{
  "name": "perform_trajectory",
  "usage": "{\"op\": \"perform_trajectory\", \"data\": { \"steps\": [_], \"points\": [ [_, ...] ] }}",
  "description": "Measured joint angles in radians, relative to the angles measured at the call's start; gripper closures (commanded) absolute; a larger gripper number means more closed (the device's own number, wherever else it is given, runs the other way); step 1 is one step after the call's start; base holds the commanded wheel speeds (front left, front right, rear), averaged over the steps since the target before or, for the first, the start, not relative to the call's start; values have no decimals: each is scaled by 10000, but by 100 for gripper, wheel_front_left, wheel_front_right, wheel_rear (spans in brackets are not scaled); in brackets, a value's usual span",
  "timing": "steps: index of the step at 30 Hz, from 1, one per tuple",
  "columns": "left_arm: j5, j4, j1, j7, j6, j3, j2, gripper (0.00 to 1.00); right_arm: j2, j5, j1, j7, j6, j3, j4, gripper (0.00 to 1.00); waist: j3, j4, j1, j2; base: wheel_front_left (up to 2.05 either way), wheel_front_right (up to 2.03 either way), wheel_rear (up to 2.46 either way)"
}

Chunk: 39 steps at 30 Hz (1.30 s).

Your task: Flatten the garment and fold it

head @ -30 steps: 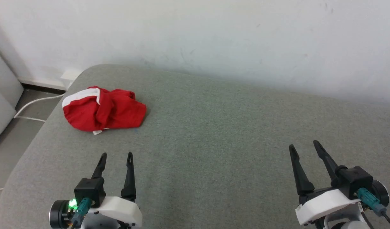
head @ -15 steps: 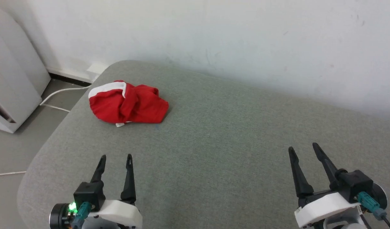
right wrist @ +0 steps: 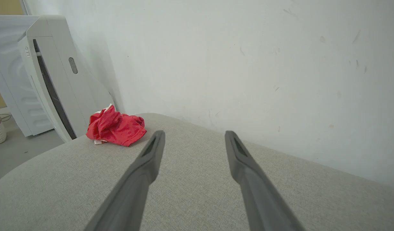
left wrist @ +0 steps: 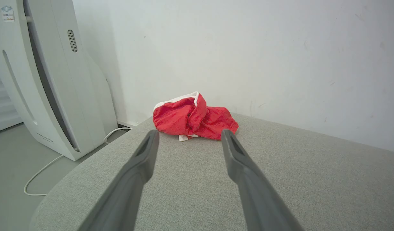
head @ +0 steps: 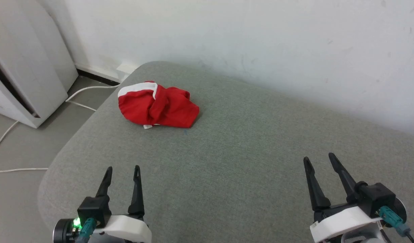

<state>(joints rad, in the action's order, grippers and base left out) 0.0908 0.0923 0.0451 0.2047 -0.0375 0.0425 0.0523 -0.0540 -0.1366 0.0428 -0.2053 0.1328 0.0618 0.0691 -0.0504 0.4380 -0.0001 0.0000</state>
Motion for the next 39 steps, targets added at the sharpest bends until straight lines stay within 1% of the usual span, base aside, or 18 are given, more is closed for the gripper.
{"op": "perform_trajectory", "data": {
  "steps": [13, 25, 37, 39],
  "points": [
    [157, 54, 12, 263, -79, 102, 0, 0, 0, -320, 65, -274, 0, 12, 105, 0, 17, 610, 1, 0, 0, 0, 0],
    [270, 102, 135, 514, -79, 232, 0, 0, 4, -334, 185, -510, 0, 42, 199, 0, -4, 1157, 1, 0, 0, 0, 0],
    [332, 98, 133, 514, -81, 291, 0, 0, 6, -182, 212, -514, 0, 98, 190, 0, 164, 1212, 1, 0, 0, 0, 0],
    [477, 98, 127, 514, -77, 274, 0, 0, 8, -107, 212, -516, 0, 144, 180, 0, 217, 1160, 0, 0, 0, 0, 0]
  ]
}}
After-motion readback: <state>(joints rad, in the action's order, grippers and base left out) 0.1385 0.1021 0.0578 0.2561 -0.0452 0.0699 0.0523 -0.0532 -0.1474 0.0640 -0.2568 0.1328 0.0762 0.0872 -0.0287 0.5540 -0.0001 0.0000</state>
